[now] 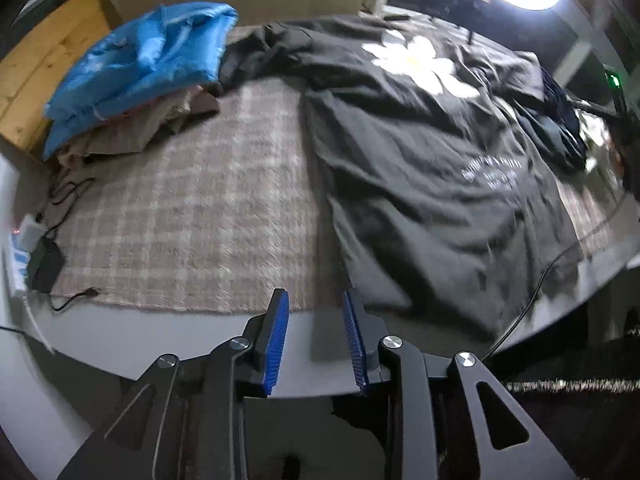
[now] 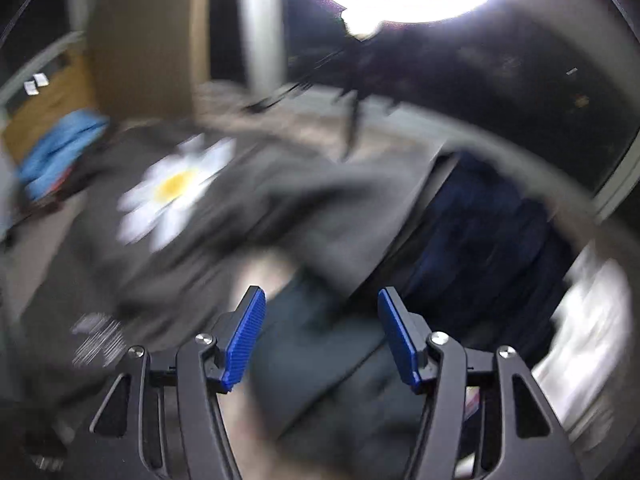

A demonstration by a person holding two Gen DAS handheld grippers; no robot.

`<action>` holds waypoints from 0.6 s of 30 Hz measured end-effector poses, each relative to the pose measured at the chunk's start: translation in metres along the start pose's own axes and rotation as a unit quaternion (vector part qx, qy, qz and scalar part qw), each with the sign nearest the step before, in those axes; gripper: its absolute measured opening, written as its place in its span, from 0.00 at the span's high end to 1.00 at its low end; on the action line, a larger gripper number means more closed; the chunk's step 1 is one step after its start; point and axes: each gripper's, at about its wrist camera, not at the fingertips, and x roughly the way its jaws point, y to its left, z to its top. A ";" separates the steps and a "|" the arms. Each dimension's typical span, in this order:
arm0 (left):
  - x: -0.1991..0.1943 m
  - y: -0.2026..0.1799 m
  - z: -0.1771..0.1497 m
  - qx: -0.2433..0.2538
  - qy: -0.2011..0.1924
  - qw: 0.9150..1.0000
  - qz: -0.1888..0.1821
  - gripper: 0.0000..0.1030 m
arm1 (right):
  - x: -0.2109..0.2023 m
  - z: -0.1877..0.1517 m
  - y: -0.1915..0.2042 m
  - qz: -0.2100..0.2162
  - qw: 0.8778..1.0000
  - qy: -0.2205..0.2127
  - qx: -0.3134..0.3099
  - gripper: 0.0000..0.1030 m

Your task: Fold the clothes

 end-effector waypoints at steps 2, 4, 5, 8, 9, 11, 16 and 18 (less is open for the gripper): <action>0.010 -0.001 -0.004 0.007 0.007 0.999 -0.030 0.68 | -0.002 -0.042 0.019 0.029 0.999 0.023 0.021 0.44; 0.022 -0.005 -0.005 0.018 0.018 0.998 -0.059 0.67 | -0.002 -0.080 0.036 0.055 0.996 0.045 0.053 0.44; 0.029 -0.008 -0.006 0.027 0.023 0.997 -0.072 0.67 | -0.001 -0.096 0.043 0.064 0.994 0.053 0.071 0.44; 0.047 -0.015 -0.007 0.056 0.037 0.994 -0.085 0.62 | 0.001 -0.141 0.062 0.087 0.986 0.077 0.120 0.44; 0.053 -0.017 -0.007 0.065 0.042 0.993 -0.089 0.62 | 0.001 -0.149 0.066 0.085 0.985 0.081 0.128 0.44; 0.061 -0.021 -0.005 0.078 0.044 0.991 -0.102 0.65 | 0.002 -0.162 0.073 0.082 0.982 0.087 0.143 0.44; 0.060 -0.031 0.004 0.101 0.024 0.984 -0.143 0.91 | 0.003 -0.179 0.092 0.081 0.981 0.094 0.146 0.44; 0.053 -0.033 0.006 0.112 0.017 0.982 -0.154 0.92 | 0.004 -0.181 0.100 0.078 0.983 0.095 0.137 0.44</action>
